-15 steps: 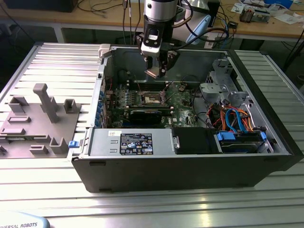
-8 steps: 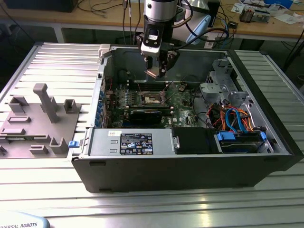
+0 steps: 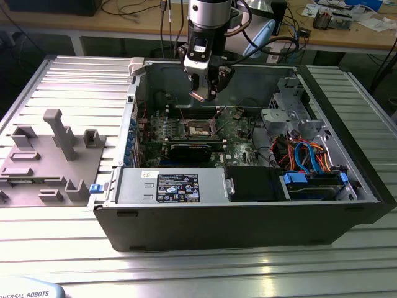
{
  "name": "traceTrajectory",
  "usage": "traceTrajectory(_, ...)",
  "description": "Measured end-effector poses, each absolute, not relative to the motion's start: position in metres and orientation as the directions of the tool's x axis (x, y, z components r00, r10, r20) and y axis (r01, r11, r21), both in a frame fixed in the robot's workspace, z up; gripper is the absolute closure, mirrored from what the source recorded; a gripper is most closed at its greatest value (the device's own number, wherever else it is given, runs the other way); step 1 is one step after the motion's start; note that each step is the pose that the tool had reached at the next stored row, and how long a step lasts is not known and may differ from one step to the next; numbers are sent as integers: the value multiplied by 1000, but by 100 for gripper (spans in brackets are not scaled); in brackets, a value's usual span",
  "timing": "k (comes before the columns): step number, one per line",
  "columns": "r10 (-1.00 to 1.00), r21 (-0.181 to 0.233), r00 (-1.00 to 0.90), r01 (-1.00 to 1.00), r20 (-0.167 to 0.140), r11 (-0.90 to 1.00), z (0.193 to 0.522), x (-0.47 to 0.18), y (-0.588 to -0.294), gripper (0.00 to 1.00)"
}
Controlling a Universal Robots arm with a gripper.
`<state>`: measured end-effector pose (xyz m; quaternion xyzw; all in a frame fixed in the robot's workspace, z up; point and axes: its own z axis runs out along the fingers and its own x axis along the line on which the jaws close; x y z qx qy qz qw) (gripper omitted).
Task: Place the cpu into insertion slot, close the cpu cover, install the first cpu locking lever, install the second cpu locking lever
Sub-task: 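Place the cpu into insertion slot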
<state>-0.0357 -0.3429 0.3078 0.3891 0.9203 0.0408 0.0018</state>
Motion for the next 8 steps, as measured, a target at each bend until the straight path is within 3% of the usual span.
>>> traceTrajectory(8,724,76,-689,724,28,686,308,-36,-343,46)
